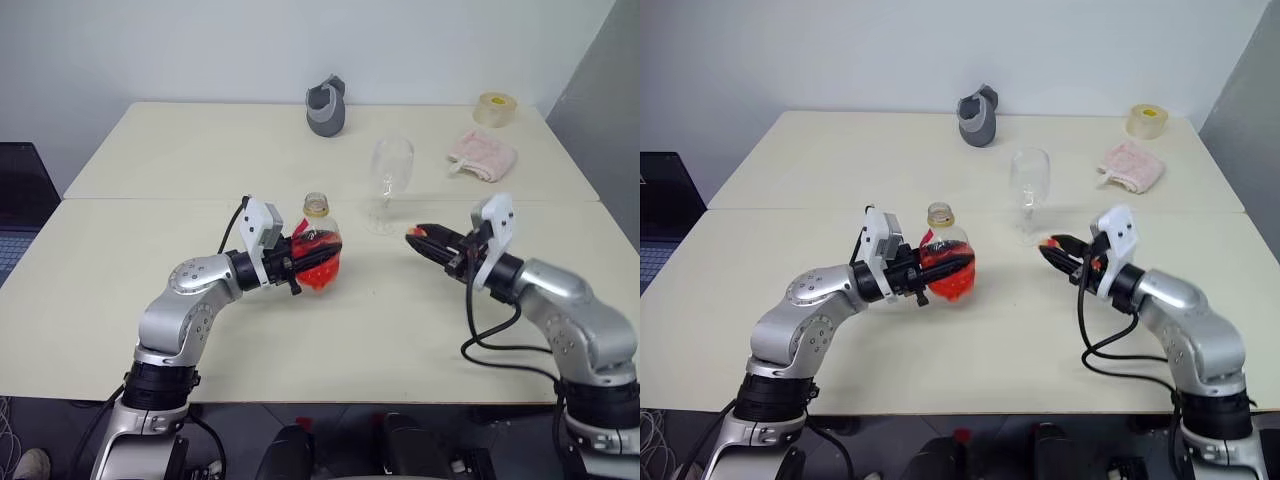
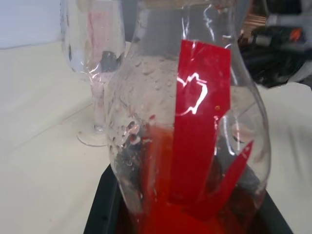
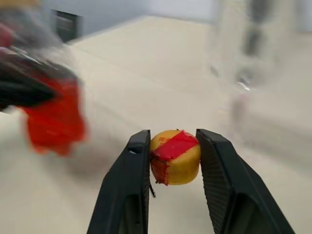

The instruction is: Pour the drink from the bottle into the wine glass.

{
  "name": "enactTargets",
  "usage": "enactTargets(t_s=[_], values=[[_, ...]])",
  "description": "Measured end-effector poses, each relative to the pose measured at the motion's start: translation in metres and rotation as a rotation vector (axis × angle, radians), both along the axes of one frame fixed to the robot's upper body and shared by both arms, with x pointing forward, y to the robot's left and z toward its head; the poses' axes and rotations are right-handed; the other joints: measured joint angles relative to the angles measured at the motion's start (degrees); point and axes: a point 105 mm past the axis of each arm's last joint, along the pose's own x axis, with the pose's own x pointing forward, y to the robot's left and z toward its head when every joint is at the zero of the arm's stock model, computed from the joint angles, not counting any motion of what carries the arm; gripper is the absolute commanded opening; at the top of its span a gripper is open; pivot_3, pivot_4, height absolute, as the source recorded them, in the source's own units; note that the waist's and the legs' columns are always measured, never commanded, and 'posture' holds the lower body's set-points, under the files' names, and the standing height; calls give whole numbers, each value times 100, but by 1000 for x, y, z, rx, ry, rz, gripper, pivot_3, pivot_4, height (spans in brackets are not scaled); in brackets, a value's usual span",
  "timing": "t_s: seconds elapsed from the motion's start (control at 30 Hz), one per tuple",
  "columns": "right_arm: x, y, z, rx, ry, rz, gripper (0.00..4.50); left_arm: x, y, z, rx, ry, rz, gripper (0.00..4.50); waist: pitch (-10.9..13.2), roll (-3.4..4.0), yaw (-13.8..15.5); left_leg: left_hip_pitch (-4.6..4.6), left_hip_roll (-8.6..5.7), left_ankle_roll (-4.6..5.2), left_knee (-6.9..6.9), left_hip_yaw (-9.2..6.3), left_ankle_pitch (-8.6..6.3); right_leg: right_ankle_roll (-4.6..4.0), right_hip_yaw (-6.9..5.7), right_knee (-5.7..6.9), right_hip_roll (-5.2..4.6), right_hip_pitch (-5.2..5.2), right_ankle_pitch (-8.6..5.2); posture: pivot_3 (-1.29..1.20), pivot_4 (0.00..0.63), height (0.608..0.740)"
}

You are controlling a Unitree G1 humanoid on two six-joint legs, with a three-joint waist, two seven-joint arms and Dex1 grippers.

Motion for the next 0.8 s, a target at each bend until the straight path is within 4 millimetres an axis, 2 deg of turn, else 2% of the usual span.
enactTargets(t_s=[0.23,0.37,0.5,0.67,0.7,0.8], values=[[16,-20,-74,-15,100,-305,1141,-6,-9,2,-7,-2,-37,1344,0,0,-3,8,1,-8,-2,21,5,0,3,0,4,5,0,0,150,740],[23,-19,-79,-16,53,-371,1141,-5,-12,2,-13,-2,-40,1344,-1,0,-12,17,3,-8,-1,26,4,0,5,1,6,11,0,0,150,740],[23,-20,-85,-16,60,-407,2477,-4,-11,3,-15,-5,-27,1344,-2,-1,-7,17,2,-5,-1,27,3,0,5,0,7,15,0,0,150,740],[18,-19,-83,-5,70,-391,4263,-4,-9,3,-9,-6,-19,1344,-2,-1,5,16,2,-1,-1,26,1,0,4,-1,6,15,0,0,150,740],[16,-19,-82,-2,75,-385,4464,-5,-9,2,-8,-6,-17,1344,-1,-1,10,15,2,-1,-2,26,1,0,4,-2,6,15,0,0,150,740],[8,-17,-70,24,70,-335,4464,-8,-8,1,-9,-4,-11,1344,-1,0,16,15,3,1,-2,23,-1,0,7,-2,6,14,0,0,150,740]])
